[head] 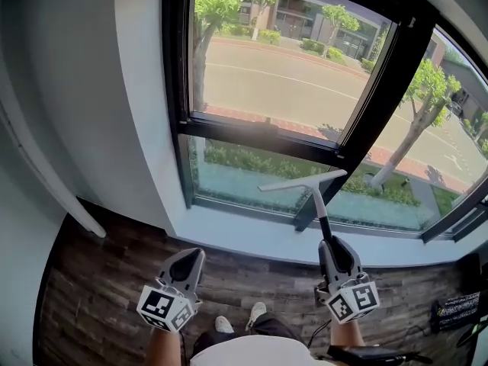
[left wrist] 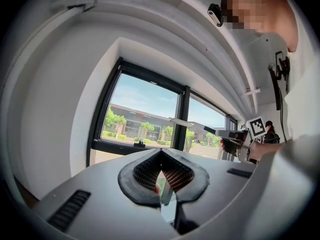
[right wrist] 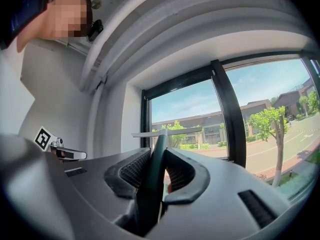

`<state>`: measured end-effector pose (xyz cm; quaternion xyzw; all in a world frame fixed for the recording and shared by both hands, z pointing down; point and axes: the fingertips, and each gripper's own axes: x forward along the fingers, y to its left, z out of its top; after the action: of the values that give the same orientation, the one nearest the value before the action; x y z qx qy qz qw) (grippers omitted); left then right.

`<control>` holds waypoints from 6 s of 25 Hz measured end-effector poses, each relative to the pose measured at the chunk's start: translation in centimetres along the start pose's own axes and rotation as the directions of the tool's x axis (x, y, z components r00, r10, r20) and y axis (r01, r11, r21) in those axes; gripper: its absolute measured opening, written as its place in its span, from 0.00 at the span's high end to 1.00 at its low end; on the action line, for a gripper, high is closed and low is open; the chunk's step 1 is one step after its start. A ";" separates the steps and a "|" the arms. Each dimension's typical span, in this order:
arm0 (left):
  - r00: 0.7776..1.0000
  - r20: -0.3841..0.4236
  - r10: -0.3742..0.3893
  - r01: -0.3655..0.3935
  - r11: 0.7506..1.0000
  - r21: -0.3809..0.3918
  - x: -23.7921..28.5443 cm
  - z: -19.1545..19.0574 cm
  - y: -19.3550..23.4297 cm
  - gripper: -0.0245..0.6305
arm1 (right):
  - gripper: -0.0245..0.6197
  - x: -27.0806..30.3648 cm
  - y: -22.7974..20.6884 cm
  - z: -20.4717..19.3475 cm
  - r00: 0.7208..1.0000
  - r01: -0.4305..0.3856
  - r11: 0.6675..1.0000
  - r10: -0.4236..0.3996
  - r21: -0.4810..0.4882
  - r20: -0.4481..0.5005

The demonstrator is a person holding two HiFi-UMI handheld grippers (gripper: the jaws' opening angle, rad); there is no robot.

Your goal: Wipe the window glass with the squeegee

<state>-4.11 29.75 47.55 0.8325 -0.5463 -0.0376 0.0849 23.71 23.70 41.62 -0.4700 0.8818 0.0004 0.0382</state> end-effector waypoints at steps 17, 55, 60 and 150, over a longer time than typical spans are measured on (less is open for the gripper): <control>0.999 -0.022 -0.036 0.037 0.997 0.069 11.8 2.6 5.8 0.94 | 0.81 12.3 -6.9 -0.6 0.998 0.028 0.999 -0.029 0.018 0.059; 0.929 0.034 -0.369 0.355 0.912 0.207 46.4 14.4 16.0 0.93 | 0.81 31.5 -23.3 11.6 0.853 0.466 0.867 -0.388 -0.177 0.349; 0.924 0.061 -0.377 0.364 0.917 0.161 47.0 15.4 18.9 0.93 | 0.81 35.2 -24.7 18.6 0.789 0.521 0.835 -0.392 -0.177 0.474; 0.935 0.006 -0.356 0.354 0.931 0.090 49.4 11.9 16.2 0.93 | 0.81 39.9 -35.6 18.0 0.810 0.465 0.880 -0.380 -0.094 0.448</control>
<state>-0.78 -22.98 40.32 0.9198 -0.3891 -0.0378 0.0341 32.23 -28.61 22.19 -0.6452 0.7210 0.1802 0.1770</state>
